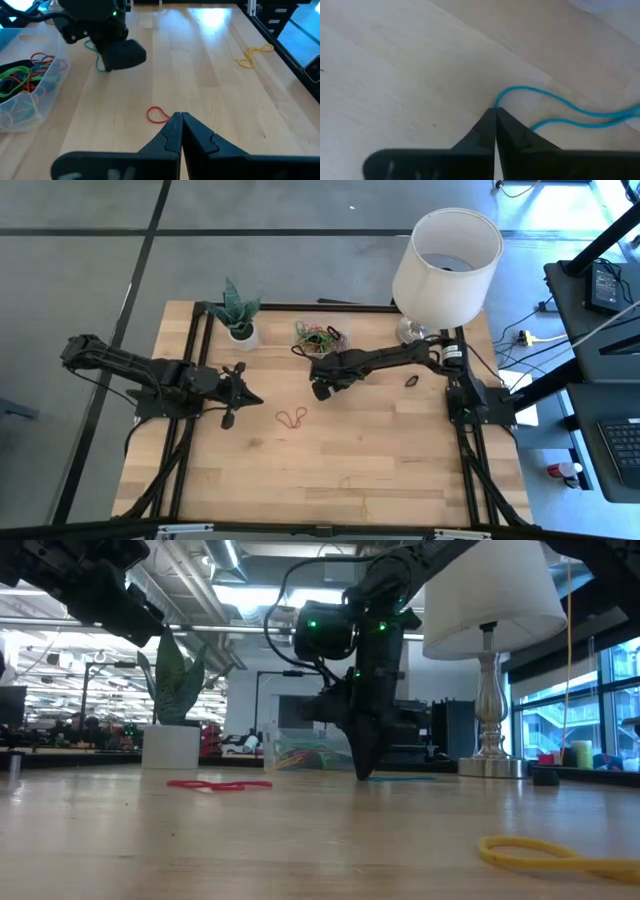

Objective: Pick and place rubber bands into bin
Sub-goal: Put the blue rubber band into the transparent bin

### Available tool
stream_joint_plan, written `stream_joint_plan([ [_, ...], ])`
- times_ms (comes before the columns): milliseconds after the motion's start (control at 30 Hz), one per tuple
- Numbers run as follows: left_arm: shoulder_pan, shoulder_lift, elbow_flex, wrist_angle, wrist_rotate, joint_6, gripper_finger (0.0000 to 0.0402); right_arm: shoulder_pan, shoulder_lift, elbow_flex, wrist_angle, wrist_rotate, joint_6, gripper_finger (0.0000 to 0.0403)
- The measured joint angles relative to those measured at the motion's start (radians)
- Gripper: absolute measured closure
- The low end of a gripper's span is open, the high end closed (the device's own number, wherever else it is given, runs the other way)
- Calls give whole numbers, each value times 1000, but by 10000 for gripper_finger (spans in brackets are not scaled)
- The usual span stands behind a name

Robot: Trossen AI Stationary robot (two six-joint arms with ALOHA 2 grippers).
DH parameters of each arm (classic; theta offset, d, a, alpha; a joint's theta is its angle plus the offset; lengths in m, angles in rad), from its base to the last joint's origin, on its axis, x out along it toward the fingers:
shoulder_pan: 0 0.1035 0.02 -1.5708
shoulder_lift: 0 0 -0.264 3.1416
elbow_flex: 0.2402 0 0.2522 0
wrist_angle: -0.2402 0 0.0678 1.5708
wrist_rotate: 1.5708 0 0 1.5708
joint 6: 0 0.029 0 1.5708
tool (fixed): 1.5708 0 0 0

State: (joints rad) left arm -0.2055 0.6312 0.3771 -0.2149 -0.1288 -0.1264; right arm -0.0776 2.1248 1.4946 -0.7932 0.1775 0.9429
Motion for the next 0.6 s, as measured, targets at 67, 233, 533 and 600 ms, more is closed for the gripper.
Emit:
stream_joint_plan([
  [67,0,0,0,-7,0,0,400,13,-26,1,-51,-19,22,399],
  [233,0,-2,0,-7,0,0,400,73,-125,101,-237,83,57,401],
  [533,1,-2,0,-7,-19,17,400,121,-157,409,-365,347,-34,402],
  [600,1,-2,0,-7,-19,17,400,110,-157,447,-309,404,-108,402],
])
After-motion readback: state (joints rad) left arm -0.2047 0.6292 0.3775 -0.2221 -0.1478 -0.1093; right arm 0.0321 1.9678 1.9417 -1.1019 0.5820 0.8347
